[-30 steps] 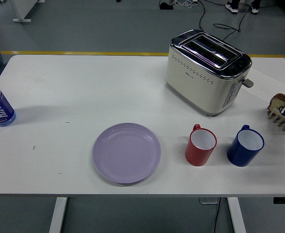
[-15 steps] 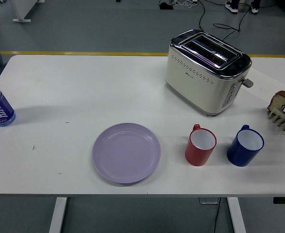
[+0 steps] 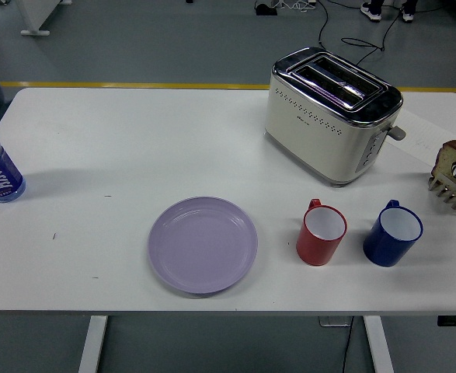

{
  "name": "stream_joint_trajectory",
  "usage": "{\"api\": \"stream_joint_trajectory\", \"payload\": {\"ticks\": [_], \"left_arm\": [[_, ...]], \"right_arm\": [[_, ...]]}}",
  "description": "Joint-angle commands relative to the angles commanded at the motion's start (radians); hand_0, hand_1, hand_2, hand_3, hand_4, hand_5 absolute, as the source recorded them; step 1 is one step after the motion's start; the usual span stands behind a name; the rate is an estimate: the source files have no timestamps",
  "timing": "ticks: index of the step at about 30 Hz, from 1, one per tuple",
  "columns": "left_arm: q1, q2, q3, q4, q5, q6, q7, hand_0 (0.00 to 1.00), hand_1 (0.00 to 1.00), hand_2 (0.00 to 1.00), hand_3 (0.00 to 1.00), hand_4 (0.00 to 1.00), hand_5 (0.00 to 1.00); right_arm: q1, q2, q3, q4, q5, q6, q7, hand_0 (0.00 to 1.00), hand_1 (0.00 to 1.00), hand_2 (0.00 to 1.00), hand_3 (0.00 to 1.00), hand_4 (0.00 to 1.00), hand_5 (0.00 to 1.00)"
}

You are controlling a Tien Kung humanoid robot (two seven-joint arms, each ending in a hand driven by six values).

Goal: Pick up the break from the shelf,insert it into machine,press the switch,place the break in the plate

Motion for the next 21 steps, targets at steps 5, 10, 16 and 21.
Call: {"api": "stream_joint_trajectory", "payload": {"ticks": [5,10,16,21], "left_arm": [[-0.001,0.001,0.002,0.000,-0.002,0.000,-0.001,0.637,0.505,0.497,0.561,0.372,0.844],[-0.003,0.002,0.002,0.000,-0.005,0.000,-0.001,0.637,0.506,0.497,0.561,0.372,0.844],[-0.005,0.002,-0.001,0.000,-0.002,0.000,0.000,0.637,0.505,0.497,0.561,0.372,0.843],[-0.004,0.004,-0.004,0.000,0.002,0.000,0.001,0.637,0.505,0.497,0.561,0.372,0.842]], "right_arm": [[0.003,-0.011,0.000,0.006,-0.006,-0.010,0.012,0.100,0.219,0.443,0.477,0.539,0.022],[0.008,-0.028,0.003,0.013,0.019,-0.062,0.043,0.089,0.159,0.398,0.460,0.525,0.051],[0.019,-0.055,0.000,0.043,0.039,-0.078,0.061,0.047,0.147,0.387,0.470,0.420,0.002],[0.033,-0.090,-0.003,0.090,0.092,-0.041,0.059,0.041,0.139,0.385,0.475,0.411,0.002]]}}
